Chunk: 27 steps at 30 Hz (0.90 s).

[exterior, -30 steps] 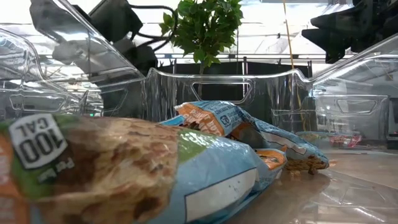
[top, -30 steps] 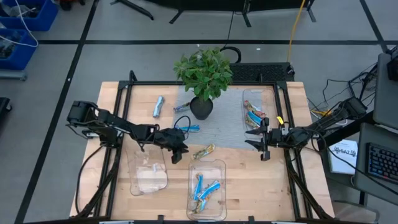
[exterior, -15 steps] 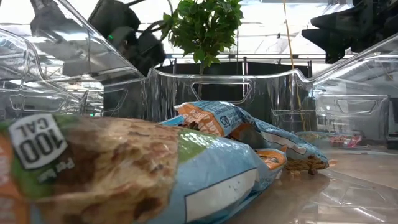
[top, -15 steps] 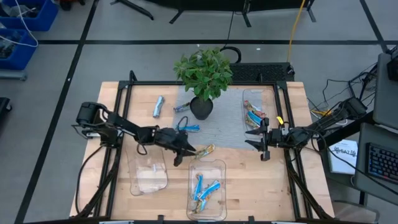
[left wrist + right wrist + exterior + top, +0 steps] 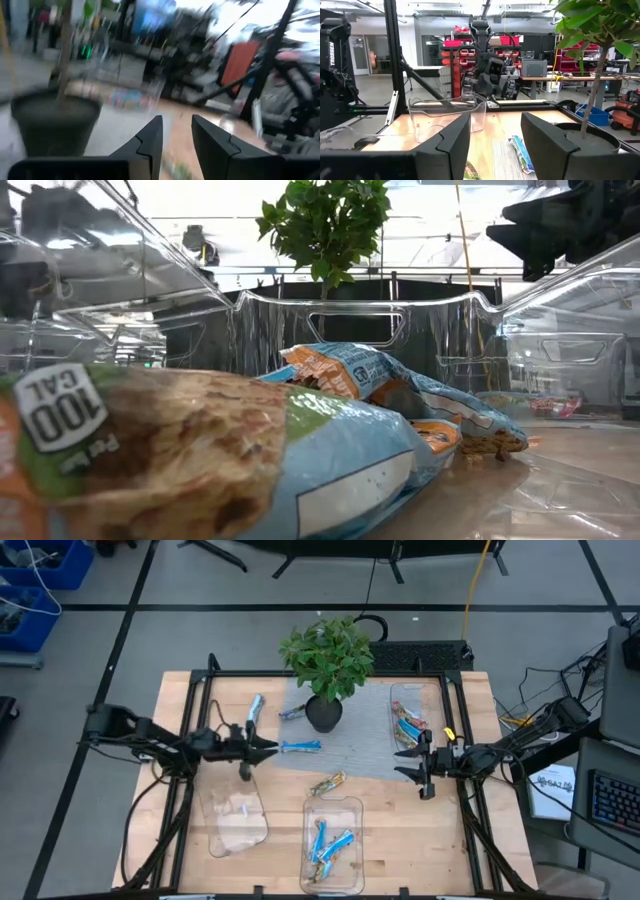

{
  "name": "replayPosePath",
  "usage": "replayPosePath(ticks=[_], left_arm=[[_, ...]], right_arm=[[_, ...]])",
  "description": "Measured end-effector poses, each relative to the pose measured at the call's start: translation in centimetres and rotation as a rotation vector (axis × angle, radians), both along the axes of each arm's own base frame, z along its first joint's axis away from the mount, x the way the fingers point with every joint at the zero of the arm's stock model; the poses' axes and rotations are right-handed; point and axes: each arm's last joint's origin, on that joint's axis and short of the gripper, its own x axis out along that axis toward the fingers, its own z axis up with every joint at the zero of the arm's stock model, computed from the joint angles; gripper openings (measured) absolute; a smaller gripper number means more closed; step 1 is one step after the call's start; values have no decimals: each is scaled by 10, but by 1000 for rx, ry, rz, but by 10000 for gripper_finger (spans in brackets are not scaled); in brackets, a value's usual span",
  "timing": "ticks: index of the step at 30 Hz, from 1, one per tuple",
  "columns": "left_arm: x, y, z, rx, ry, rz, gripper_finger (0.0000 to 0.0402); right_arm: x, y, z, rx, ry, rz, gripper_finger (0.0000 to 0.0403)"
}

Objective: Pick and place Granola Bars by type
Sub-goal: Put the yellow granola bar into the middle transparent bin

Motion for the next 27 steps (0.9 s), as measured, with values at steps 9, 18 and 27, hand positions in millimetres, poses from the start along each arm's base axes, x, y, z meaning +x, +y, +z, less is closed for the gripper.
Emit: replayPosePath(ticks=[9, 18, 27], left_arm=[[31, 0, 10, 99, 128, -85, 108], [85, -11, 28, 67, 672, -193, 108], [111, -23, 9, 9, 873, -258, 108]], right_arm=[[1, 0, -1, -1, 4, -3, 167], [1, 0, -1, -6, 4, -4, 167], [1, 0, -1, -9, 4, -7, 167]])
